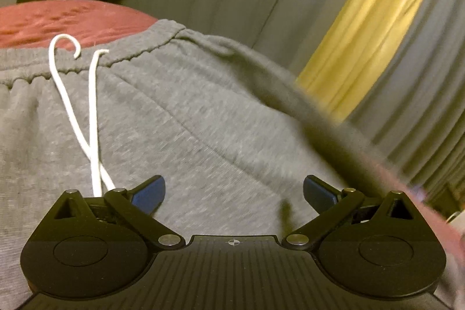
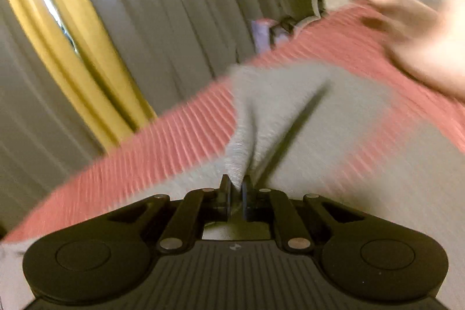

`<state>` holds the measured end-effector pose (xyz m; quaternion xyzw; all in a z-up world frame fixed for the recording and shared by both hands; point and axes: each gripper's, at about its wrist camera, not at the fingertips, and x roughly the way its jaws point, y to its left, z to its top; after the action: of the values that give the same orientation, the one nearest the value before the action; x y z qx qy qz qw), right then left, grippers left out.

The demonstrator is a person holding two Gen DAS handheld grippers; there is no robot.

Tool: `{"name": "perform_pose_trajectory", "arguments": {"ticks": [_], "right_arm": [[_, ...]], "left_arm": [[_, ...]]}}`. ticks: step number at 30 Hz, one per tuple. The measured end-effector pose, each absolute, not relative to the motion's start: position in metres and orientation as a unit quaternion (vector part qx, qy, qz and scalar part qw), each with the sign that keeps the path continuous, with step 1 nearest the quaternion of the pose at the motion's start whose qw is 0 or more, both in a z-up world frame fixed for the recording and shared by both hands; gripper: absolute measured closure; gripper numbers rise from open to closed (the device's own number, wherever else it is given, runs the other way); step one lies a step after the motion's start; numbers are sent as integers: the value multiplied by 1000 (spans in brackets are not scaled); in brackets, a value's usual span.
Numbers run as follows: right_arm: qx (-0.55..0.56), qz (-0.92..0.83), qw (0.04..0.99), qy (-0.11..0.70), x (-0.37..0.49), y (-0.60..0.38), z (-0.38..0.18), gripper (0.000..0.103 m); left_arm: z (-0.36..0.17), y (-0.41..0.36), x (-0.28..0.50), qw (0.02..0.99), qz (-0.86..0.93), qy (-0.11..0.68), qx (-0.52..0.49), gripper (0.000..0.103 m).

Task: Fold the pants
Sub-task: 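Grasp a pant leg with the right tool while the left tool grasps the waistband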

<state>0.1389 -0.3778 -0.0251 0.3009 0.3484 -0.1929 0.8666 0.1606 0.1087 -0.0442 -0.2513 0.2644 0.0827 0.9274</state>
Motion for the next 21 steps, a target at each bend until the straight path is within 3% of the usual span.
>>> {"name": "perform_pose_trajectory", "arguments": {"ticks": [3,6,7,9,10,11,12,14,19,20,21], "right_arm": [[331,-203,839,380,79,-371,-67,96],[320,-213,850,359,67,-375,-63,93],[317,-214,858,344,69,-378,-53,85],[296,-206,879,311,78,-382,-39,53],[291,-210,883,303,83,-386,-37,32],[286,-213,885,300,91,-389,-37,26],[279,-214,887,301,97,-391,-38,26],[271,-225,884,306,107,-394,-48,26],[323,-234,857,327,121,-419,-85,27],[330,-231,858,319,121,-422,-87,29],[328,-232,860,316,122,-425,-87,39]], "left_arm": [[-29,104,155,936,84,252,-231,0],[-10,103,156,940,57,241,-236,0],[-5,106,161,935,42,245,-253,0],[2,114,177,920,22,261,-292,1],[6,117,188,918,18,260,-300,1],[8,118,201,919,20,264,-293,1],[10,118,215,919,26,274,-282,3],[10,119,245,917,38,297,-263,21],[-9,122,312,895,60,370,-243,25],[-13,123,322,891,64,379,-243,26],[-18,124,331,886,65,386,-248,26]]}}
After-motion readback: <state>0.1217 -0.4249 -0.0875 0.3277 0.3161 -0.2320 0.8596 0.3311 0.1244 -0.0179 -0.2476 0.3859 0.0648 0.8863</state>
